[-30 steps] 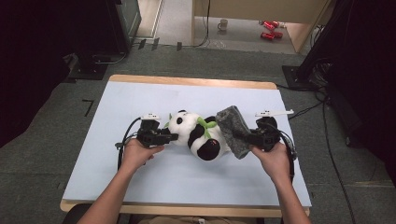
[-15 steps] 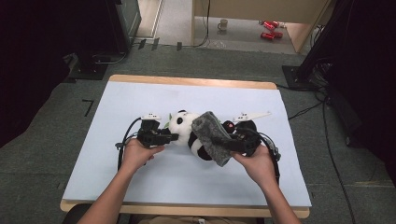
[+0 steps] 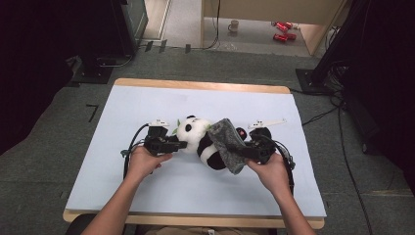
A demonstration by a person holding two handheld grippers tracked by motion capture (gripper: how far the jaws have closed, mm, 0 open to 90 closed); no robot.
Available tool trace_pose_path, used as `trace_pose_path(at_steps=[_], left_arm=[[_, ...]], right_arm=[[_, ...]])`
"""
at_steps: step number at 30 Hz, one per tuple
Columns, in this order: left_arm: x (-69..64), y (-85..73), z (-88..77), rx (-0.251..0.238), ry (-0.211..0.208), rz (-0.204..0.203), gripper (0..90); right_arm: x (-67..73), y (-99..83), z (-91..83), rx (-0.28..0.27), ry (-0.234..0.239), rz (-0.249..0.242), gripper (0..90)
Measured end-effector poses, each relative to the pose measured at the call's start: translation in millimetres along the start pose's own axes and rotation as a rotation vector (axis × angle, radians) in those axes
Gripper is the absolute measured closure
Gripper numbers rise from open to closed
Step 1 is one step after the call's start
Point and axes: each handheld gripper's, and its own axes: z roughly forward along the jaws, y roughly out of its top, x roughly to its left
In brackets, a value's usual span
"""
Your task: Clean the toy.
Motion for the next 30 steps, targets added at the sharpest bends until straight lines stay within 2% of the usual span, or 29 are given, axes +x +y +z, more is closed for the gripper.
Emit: trace_pose_path(at_steps=[6, 11, 14, 17, 20, 23, 26, 30], left_arm=[[0.1, -0.1, 0.0, 0.001, 0.001, 0.001, 53.0], [0.8, 0.2, -0.3, -0.001, -0.003, -0.005, 53.1], [1.8, 0.7, -0.5, -0.002, -0.009, -0.017, 53.2], [0.6, 2.0, -1.4, 0.0, -0.013, -0.026, 54.4], [-3.4, 3.4, -2.3, 0.002, -0.018, -0.038, 55.4], [-8.6, 4.1, -2.5, 0.011, -0.019, -0.06, 55.8], [-13.3, 4.1, -2.6, 0.012, -0.011, -0.081, 55.9], [-16.1, 2.4, -3.2, 0.007, -0.006, -0.065, 55.2]], right_arm=[[-4.4, -2.1, -0.5, 0.007, -0.029, 0.012, 78.0], [-11.6, -4.8, -1.2, 0.036, -0.097, 0.02, 78.3], [-13.3, -3.1, -6.9, 0.007, -0.091, 0.028, 78.5], [-3.4, 3.2, -17.5, -0.044, -0.085, 0.004, 78.5], [9.7, 9.0, -26.1, -0.09, -0.058, -0.022, 78.5], [23.4, 12.3, -29.1, -0.11, -0.031, -0.044, 78.4], [37.4, 12.8, -25.1, -0.098, 0.003, -0.063, 78.4], [49.1, 7.0, -7.6, -0.032, 0.006, -0.091, 78.4]])
